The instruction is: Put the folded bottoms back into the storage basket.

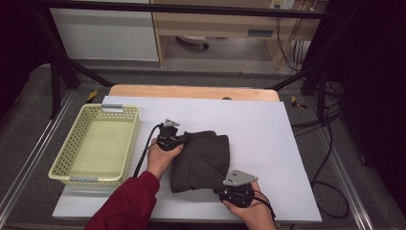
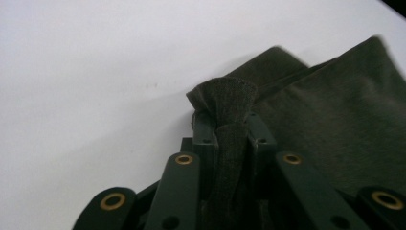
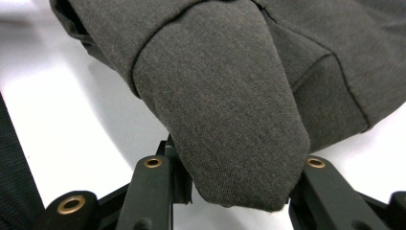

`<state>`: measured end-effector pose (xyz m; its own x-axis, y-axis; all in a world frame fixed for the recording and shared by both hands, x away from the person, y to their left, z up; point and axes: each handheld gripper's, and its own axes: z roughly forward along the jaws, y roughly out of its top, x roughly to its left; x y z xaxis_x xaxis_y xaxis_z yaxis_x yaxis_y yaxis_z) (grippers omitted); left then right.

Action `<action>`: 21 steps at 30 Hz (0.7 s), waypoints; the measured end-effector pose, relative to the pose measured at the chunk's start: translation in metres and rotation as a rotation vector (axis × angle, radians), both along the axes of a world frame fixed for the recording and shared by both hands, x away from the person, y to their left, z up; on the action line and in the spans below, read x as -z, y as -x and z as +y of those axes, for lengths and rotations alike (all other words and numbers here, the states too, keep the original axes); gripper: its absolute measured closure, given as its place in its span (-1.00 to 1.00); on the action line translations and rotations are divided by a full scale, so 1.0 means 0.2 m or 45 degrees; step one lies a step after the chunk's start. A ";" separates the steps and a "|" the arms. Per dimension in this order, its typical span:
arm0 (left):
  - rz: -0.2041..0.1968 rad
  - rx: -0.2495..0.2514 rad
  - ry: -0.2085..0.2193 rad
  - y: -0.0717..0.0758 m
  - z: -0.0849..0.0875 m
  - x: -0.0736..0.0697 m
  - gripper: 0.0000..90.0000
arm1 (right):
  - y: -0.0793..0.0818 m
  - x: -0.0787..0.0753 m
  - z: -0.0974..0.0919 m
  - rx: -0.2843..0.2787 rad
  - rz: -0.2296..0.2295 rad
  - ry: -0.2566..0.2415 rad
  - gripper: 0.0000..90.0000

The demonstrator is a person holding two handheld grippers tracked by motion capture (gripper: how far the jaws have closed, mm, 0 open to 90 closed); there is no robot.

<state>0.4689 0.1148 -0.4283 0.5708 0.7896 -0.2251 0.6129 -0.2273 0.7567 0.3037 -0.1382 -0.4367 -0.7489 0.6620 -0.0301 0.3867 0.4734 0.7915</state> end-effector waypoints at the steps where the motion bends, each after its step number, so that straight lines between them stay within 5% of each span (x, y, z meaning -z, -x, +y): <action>1: -0.007 0.003 0.002 0.00 0.00 -0.02 0.77 | 0.00 -0.02 0.00 -0.003 -0.016 0.002 0.42; 10: -0.065 0.026 0.014 -0.01 -0.01 -0.22 0.78 | -0.02 -0.12 -0.01 0.003 -0.073 -0.019 0.43; 21: -0.069 0.034 0.033 -0.11 0.01 -0.35 0.78 | -0.09 -0.18 0.05 -0.016 -0.041 -0.063 0.43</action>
<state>0.4902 0.1163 -0.3588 0.6035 0.7682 -0.2134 0.5646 -0.2228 0.7947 0.3224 -0.1289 -0.4007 -0.7564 0.6537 -0.0221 0.3545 0.4382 0.8260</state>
